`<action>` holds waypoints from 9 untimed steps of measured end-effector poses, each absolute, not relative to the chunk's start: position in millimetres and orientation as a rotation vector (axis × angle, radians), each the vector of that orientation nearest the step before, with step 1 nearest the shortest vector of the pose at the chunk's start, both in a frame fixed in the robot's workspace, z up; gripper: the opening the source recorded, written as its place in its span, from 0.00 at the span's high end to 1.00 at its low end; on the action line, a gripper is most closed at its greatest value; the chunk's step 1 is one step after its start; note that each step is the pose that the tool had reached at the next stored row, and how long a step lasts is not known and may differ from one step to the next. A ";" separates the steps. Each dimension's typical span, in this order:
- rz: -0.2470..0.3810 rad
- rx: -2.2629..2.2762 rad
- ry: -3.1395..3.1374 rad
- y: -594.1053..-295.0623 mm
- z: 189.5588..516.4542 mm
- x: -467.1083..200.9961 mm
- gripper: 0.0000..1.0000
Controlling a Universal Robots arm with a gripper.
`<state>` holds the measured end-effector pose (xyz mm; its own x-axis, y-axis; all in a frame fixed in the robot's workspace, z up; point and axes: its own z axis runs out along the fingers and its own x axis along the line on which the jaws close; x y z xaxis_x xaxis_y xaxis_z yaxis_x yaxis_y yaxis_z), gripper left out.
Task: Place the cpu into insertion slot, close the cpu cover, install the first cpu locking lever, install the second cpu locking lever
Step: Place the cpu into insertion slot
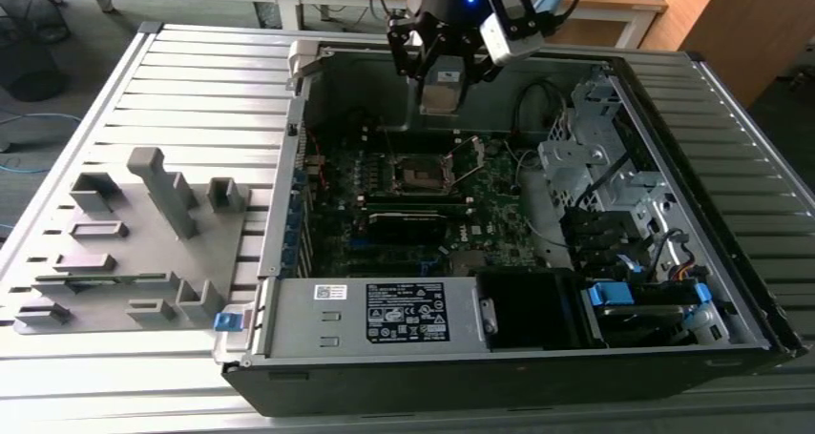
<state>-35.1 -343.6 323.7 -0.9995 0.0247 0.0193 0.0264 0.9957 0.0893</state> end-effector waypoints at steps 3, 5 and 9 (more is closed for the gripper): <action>-0.140 -0.040 -3.120 -343.5 321.3 -35.1 0.46; -0.140 -0.040 -3.120 -343.5 319.7 -35.1 0.46; -0.140 -0.040 -3.120 -343.5 316.2 -35.1 0.46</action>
<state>-35.1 -343.5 316.2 -0.9995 0.0248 0.0193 0.0264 0.9957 0.0891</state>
